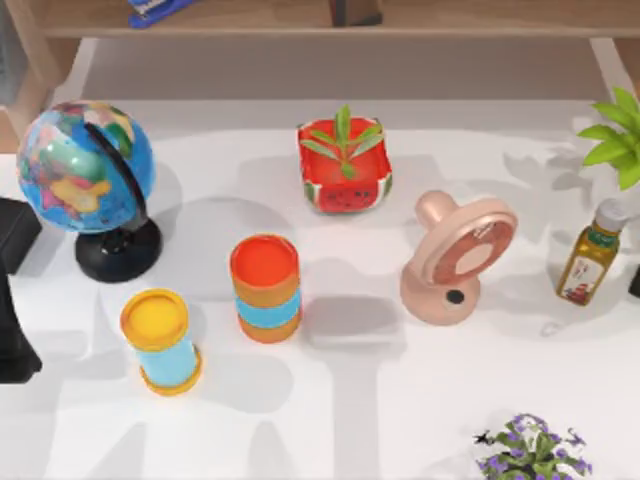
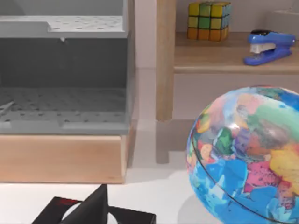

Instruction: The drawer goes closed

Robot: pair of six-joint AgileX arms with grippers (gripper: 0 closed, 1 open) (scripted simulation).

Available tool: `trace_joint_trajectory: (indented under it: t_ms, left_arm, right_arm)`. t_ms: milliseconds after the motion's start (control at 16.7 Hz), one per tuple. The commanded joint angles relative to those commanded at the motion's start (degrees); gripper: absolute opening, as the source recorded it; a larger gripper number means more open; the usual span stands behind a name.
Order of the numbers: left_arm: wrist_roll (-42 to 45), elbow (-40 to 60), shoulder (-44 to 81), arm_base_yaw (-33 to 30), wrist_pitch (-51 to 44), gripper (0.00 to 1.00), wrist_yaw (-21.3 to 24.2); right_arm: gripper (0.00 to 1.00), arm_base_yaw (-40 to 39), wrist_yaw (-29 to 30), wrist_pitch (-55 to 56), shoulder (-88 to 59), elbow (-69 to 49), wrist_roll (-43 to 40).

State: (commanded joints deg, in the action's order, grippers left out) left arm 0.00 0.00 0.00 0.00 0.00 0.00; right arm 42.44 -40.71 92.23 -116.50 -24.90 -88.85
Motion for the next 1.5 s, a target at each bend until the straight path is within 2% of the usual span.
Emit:
trace_joint_trajectory:
  t_ms: [300,540,1320,1500]
  left_arm:
    - [0.0,0.0,0.0,0.0,0.0,1.00,0.0]
    - [0.0,0.0,0.0,0.0,0.0,1.00,0.0]
    - [0.0,0.0,0.0,0.0,0.0,1.00,0.0]
    - [0.0,0.0,0.0,0.0,0.0,1.00,0.0]
  right_arm:
    - [1.00,-2.8,3.0,-2.8,-1.5,-4.3,-0.1]
    - [1.00,-3.0,3.2,-2.9,-1.6,-4.5,-0.1]
    - [0.02,-3.0,3.2,-2.9,-1.6,-4.5,-0.1]
    - [0.00,-3.0,3.2,-2.9,-1.6,-4.5,-0.1]
